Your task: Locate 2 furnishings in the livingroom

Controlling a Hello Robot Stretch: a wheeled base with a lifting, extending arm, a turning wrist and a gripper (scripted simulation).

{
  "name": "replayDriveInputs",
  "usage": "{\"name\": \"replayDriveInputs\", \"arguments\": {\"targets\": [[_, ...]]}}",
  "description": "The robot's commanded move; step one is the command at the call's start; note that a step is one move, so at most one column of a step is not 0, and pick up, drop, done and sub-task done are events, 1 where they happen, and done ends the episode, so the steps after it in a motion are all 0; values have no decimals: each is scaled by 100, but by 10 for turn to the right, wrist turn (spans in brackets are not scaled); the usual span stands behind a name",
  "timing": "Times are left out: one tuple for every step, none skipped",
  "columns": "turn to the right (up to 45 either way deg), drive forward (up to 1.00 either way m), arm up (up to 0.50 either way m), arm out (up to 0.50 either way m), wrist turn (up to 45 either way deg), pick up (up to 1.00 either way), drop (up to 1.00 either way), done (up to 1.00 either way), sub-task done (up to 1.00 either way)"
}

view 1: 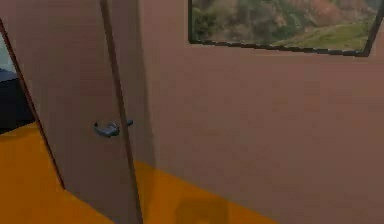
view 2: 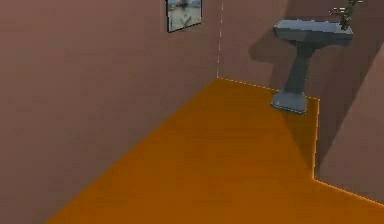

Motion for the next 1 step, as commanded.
{"name": "replayDriveInputs", "arguments": {"targets": [[-450,0,0,0,0,0,0,0,0]]}}
